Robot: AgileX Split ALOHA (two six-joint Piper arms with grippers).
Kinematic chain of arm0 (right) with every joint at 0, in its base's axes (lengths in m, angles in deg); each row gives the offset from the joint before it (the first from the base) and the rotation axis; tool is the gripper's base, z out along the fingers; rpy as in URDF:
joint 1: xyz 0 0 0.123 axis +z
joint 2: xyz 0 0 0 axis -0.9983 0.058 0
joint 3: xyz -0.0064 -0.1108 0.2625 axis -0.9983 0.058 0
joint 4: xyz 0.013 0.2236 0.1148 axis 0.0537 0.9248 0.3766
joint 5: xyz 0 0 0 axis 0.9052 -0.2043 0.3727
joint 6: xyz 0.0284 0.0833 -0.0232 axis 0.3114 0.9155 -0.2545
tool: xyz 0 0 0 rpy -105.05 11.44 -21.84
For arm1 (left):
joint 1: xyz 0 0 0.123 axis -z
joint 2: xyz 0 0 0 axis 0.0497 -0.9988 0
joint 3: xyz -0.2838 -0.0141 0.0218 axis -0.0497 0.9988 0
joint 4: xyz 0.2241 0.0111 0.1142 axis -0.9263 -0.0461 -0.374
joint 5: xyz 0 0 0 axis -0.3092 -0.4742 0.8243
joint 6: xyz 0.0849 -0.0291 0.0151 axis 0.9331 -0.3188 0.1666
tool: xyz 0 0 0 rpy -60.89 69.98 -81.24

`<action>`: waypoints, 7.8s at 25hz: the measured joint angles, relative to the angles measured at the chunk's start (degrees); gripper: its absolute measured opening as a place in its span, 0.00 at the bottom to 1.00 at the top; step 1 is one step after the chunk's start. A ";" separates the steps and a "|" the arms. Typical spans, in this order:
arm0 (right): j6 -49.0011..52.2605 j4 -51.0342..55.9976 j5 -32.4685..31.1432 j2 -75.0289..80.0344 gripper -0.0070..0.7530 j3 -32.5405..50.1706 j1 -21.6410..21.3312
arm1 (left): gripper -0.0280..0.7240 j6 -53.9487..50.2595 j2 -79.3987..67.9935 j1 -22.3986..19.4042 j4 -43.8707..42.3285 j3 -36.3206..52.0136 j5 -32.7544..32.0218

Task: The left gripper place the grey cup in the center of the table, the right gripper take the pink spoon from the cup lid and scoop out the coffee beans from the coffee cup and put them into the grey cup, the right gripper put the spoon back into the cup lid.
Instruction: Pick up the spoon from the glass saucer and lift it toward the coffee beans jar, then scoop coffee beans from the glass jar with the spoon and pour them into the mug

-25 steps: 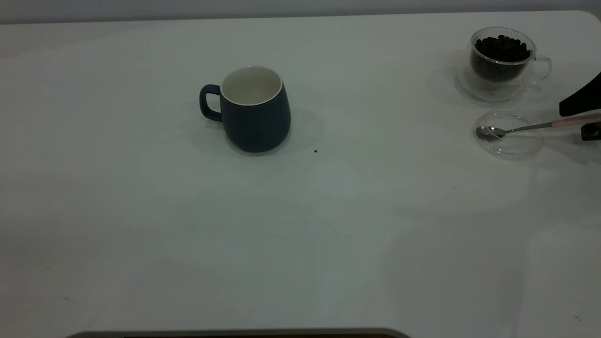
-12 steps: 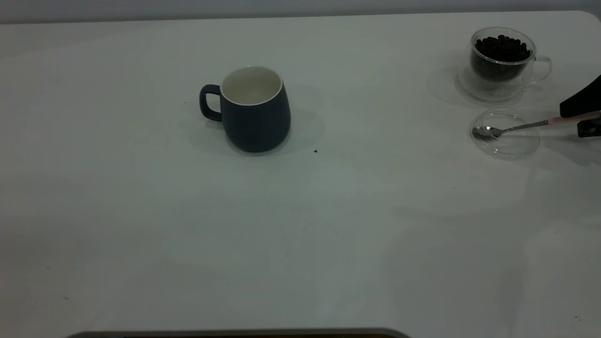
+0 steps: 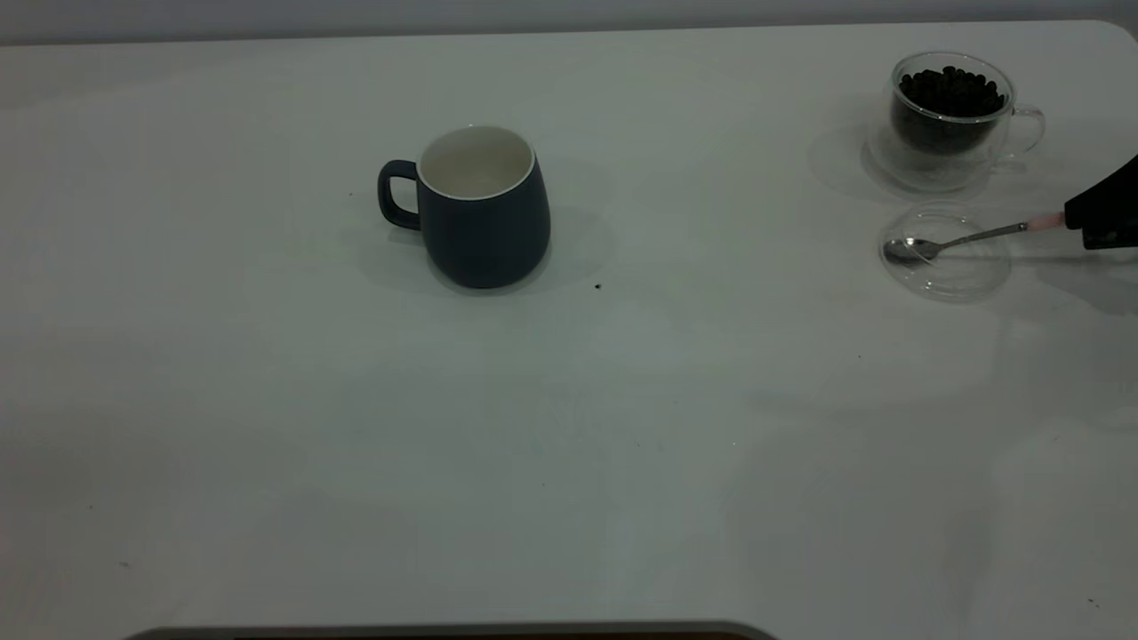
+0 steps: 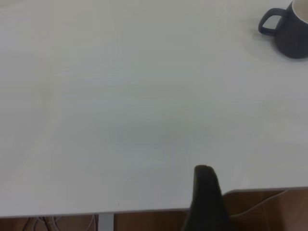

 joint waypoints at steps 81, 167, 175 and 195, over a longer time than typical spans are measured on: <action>6.64 12.81 1.10 -9.06 0.16 0.08 2.43 | 0.82 0.00 0.00 0.00 0.00 0.00 0.00; 13.35 19.58 -0.82 -9.06 0.16 4.89 -1.75 | 0.82 0.00 0.00 0.00 0.00 0.00 0.00; 11.64 20.96 -0.34 -9.06 0.16 6.99 -1.75 | 0.82 0.00 0.00 0.00 0.00 0.00 0.00; 6.30 26.41 -5.80 -4.90 0.16 6.99 -4.52 | 0.82 0.05 0.00 0.00 0.00 0.00 0.00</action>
